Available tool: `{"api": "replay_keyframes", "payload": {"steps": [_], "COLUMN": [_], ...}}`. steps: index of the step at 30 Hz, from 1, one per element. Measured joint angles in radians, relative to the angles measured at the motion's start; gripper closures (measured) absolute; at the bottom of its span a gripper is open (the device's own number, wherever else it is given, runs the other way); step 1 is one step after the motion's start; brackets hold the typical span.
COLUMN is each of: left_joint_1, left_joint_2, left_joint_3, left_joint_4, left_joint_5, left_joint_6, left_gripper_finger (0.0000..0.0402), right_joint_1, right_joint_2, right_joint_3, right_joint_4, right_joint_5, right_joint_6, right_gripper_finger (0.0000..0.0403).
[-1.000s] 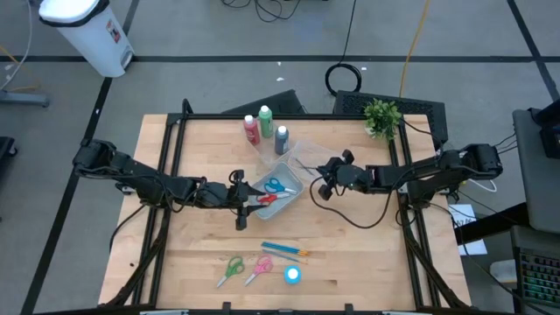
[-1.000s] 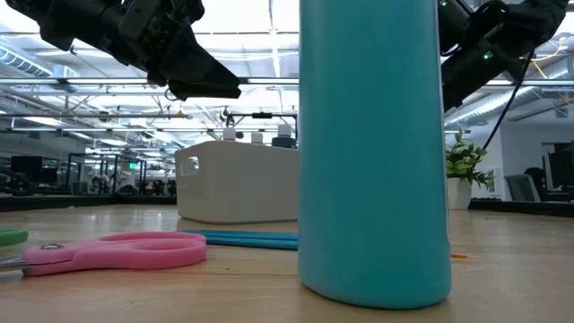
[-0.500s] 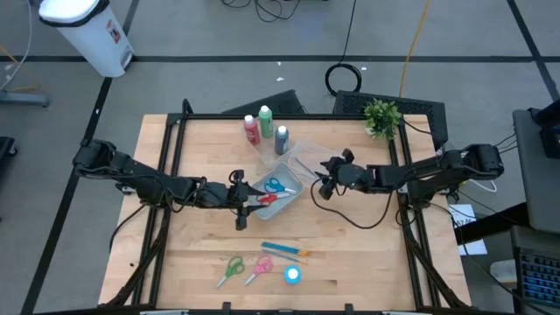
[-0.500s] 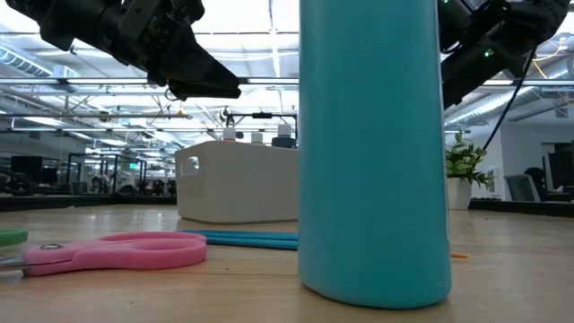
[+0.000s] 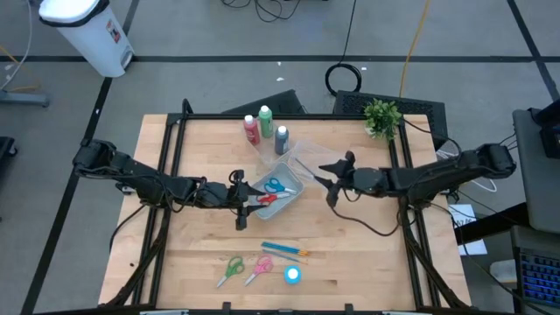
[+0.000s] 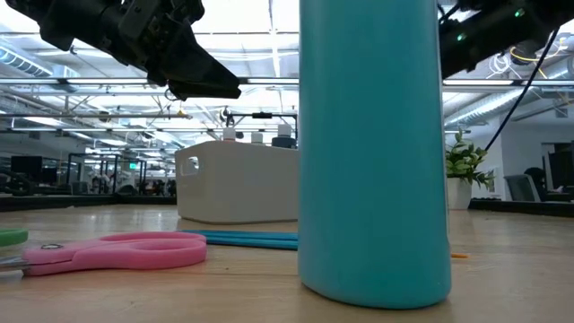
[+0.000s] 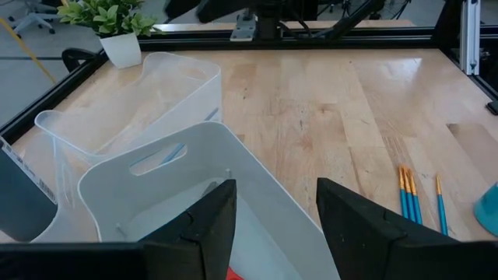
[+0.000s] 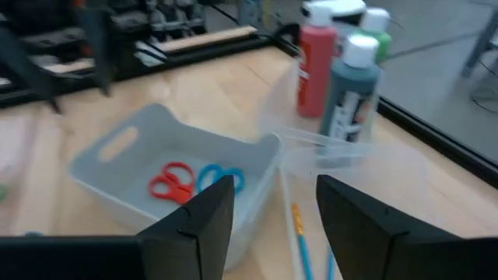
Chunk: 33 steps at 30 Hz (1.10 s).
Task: Pick & Place Paint Supplies
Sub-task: Put the blue paint bottle into the left transparent bin
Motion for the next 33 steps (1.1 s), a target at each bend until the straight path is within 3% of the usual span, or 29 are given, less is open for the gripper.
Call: {"api": "replay_keyframes", "payload": {"steps": [15, 29, 33], "left_joint_1": [0.000, -0.011, -0.044], "left_joint_2": [0.000, 0.007, 0.050], "left_joint_3": [0.000, 0.000, 0.000], "left_joint_4": [0.000, 0.018, 0.080], "left_joint_5": [0.000, 0.002, 0.066], "left_joint_6": [0.000, -0.077, -0.055], "left_gripper_finger": [0.0220, 0.0220, 0.0202], "right_joint_1": [0.124, 0.132, 0.132], "right_joint_2": [-0.003, -0.002, -0.002], "right_joint_3": [0.000, 0.000, 0.000], "right_joint_4": [0.092, 0.107, 0.107], "right_joint_5": [-0.003, -0.003, -0.003], "right_joint_6": [-0.004, -0.008, -0.017], "right_gripper_finger": [0.0224, 0.0224, 0.0223]}}
